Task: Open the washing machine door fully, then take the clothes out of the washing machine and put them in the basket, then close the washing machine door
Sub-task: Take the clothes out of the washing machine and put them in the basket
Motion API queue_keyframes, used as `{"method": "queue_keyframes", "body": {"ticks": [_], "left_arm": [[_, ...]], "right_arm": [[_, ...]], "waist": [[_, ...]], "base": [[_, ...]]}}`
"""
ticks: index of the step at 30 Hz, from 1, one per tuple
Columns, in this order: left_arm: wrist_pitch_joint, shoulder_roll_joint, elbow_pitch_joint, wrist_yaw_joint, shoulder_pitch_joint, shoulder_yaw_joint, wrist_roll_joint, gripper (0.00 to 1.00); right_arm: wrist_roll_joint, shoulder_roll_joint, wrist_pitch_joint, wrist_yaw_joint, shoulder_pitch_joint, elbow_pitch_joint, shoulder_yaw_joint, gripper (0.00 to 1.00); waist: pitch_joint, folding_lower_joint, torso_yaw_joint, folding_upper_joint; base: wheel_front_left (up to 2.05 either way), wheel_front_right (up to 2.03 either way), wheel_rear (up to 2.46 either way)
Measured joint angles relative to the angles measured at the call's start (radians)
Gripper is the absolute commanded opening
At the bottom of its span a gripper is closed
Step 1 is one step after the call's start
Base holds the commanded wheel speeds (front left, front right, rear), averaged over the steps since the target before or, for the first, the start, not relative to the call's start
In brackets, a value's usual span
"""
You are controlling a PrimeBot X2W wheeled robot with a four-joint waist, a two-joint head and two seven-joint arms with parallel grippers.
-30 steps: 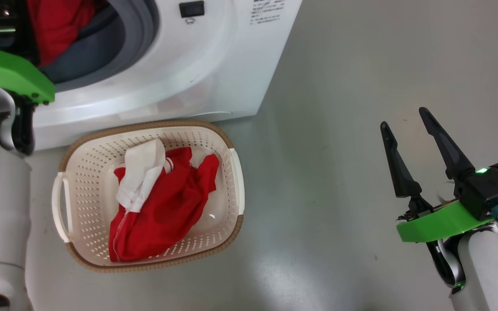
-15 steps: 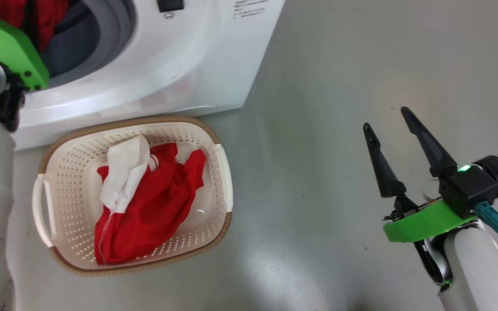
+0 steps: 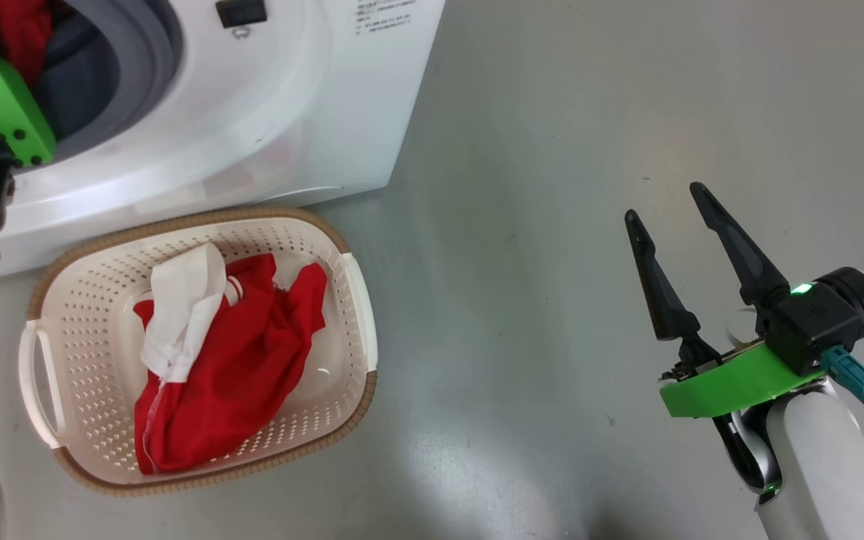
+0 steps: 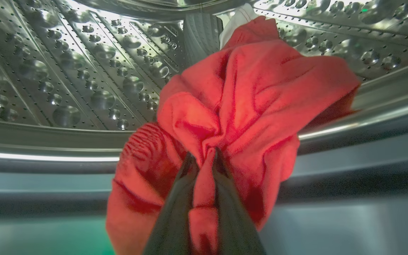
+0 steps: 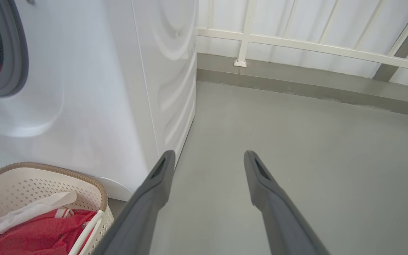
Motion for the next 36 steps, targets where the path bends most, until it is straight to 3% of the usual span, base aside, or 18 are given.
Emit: {"method": "queue_keyframes", "body": {"ticks": [8, 17, 24, 36], "left_arm": [[-0.170, -0.001, -0.011, -0.004, 0.029, 0.028, -0.043, 0.00], [-0.348, -0.015, -0.063, -0.047, 0.109, 0.054, -0.093, 0.00], [-0.368, -0.025, -0.146, -0.056, 0.183, 0.061, -0.106, 0.00], [-0.368, -0.049, -0.452, -0.055, 0.432, 0.132, -0.103, 0.00]], "right_arm": [[0.007, 0.006, 0.000, 0.000, 0.000, 0.006, -0.008, 1.00], [0.007, 0.004, 0.000, 0.000, 0.000, 0.009, -0.013, 1.00], [0.008, 0.003, 0.000, 0.000, 0.002, 0.014, -0.014, 1.00], [0.016, 0.004, 0.000, 0.000, 0.053, 0.028, -0.028, 1.00]], "waist": [[-0.015, 0.0000, 0.010, 0.0000], [-0.055, 0.0000, 0.035, 0.0000], [-0.091, 0.0000, 0.054, 0.0000], [-0.208, 0.0000, 0.074, 0.0000]], "base": [[0.00, 0.00, 0.00], [0.00, 0.00, 0.00], [0.00, 0.00, 0.00], [0.00, 0.00, 0.00]]}}
